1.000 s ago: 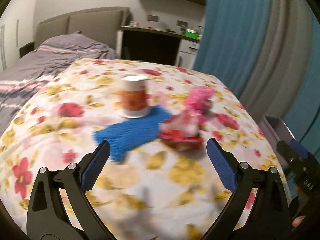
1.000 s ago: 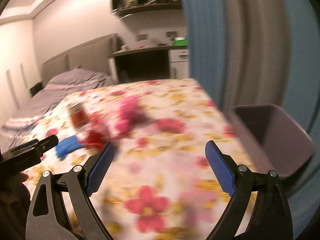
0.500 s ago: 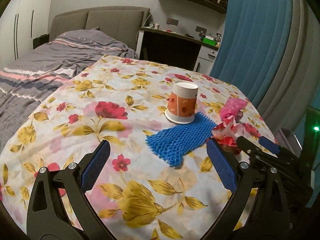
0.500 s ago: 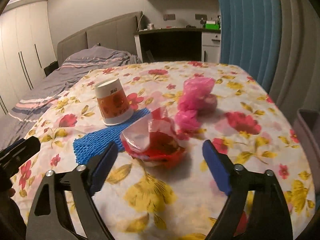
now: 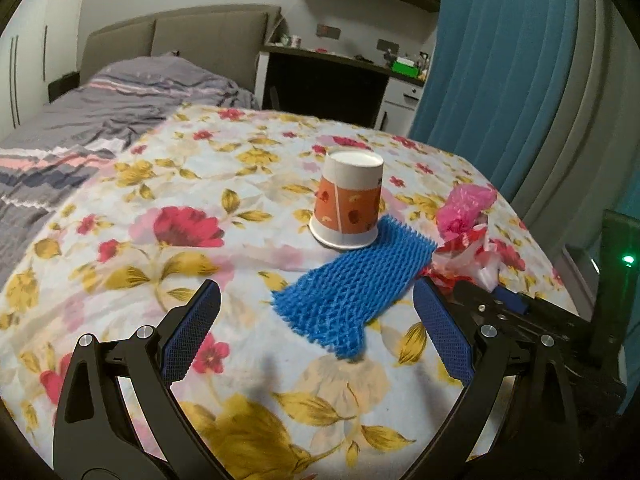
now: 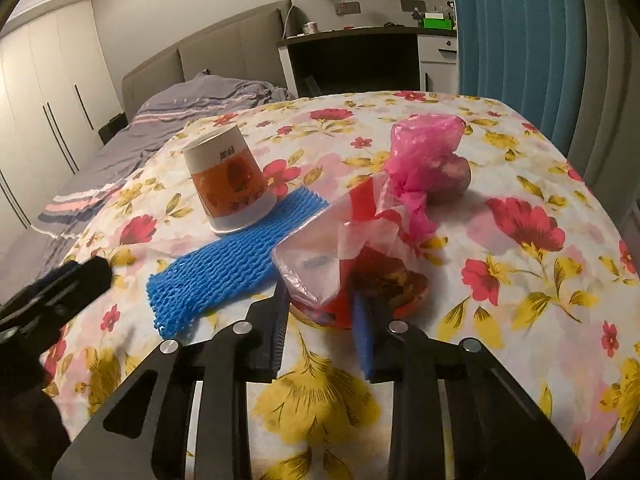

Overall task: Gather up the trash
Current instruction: 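Grasp the red-and-white wrapper with the right tool while the left tool grasps the blue mesh sleeve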

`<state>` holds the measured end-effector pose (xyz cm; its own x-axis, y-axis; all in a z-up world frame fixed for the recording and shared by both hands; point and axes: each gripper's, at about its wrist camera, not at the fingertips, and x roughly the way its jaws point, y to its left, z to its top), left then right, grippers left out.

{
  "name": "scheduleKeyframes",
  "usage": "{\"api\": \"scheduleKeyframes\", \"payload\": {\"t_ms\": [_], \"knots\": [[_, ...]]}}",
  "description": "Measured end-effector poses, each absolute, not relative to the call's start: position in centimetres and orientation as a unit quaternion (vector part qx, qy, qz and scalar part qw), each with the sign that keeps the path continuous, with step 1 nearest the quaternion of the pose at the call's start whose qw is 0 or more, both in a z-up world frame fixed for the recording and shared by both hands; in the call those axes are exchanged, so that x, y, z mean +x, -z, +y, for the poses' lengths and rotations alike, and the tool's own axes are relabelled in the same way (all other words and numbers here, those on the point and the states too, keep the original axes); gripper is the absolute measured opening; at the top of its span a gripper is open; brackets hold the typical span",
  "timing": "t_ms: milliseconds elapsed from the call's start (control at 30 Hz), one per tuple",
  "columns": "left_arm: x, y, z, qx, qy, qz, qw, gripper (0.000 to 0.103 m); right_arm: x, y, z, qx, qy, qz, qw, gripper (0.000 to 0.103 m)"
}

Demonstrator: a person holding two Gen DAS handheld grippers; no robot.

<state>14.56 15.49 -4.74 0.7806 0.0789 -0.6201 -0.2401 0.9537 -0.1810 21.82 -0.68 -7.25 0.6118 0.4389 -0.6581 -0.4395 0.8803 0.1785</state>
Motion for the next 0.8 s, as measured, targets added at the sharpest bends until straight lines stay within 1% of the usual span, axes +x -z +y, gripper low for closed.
{"api": "scheduleKeyframes", "payload": {"t_ms": [233, 267, 300, 400, 467, 500, 567, 600, 633, 667, 700, 733, 800], "knots": [[17.8, 7.3, 16.1, -0.141, -0.075, 0.368, 0.916, 0.095, 20.7, 6.1, -2.5, 0.021, -0.241, 0.351, 0.905, 0.026], [18.2, 7.6, 16.0, -0.138, -0.073, 0.374, 0.914, 0.094, 20.3, 5.8, -2.9, 0.021, -0.239, 0.347, 0.907, 0.026], [18.6, 7.8, 15.9, -0.133, -0.070, 0.378, 0.913, 0.092, 20.0, 5.6, -3.1, 0.020, -0.239, 0.344, 0.908, 0.026], [19.8, 8.7, 15.6, -0.121, -0.065, 0.403, 0.905, 0.080, 19.1, 5.2, -4.0, 0.019, -0.239, 0.338, 0.910, 0.026], [20.2, 9.0, 15.5, -0.115, -0.065, 0.413, 0.901, 0.075, 18.6, 5.2, -4.7, 0.021, -0.237, 0.338, 0.911, 0.026], [20.3, 8.9, 15.3, -0.113, -0.060, 0.412, 0.902, 0.068, 18.4, 5.2, -4.9, 0.023, -0.237, 0.338, 0.911, 0.026], [20.4, 9.0, 15.0, -0.107, -0.061, 0.414, 0.902, 0.060, 18.2, 5.2, -5.4, 0.030, -0.236, 0.340, 0.910, 0.026], [20.4, 9.0, 14.9, -0.103, -0.061, 0.415, 0.902, 0.049, 18.0, 5.2, -5.6, 0.032, -0.235, 0.340, 0.910, 0.026], [20.4, 9.0, 14.6, -0.099, -0.055, 0.416, 0.902, 0.034, 17.9, 5.2, -5.8, 0.033, -0.235, 0.340, 0.910, 0.026], [20.5, 9.0, 14.5, -0.096, -0.057, 0.416, 0.902, 0.029, 17.7, 5.2, -5.9, 0.035, -0.234, 0.340, 0.910, 0.026], [20.4, 9.0, 14.4, -0.095, -0.056, 0.417, 0.902, 0.017, 17.6, 5.2, -6.1, 0.037, -0.234, 0.340, 0.910, 0.026], [20.3, 9.1, 14.3, -0.099, -0.051, 0.417, 0.902, 0.010, 17.5, 5.2, -6.3, 0.038, -0.233, 0.340, 0.910, 0.026], [19.9, 8.9, 14.0, -0.106, -0.043, 0.413, 0.904, 0.006, 17.2, 5.2, -6.8, 0.042, -0.230, 0.340, 0.911, 0.026]]}}
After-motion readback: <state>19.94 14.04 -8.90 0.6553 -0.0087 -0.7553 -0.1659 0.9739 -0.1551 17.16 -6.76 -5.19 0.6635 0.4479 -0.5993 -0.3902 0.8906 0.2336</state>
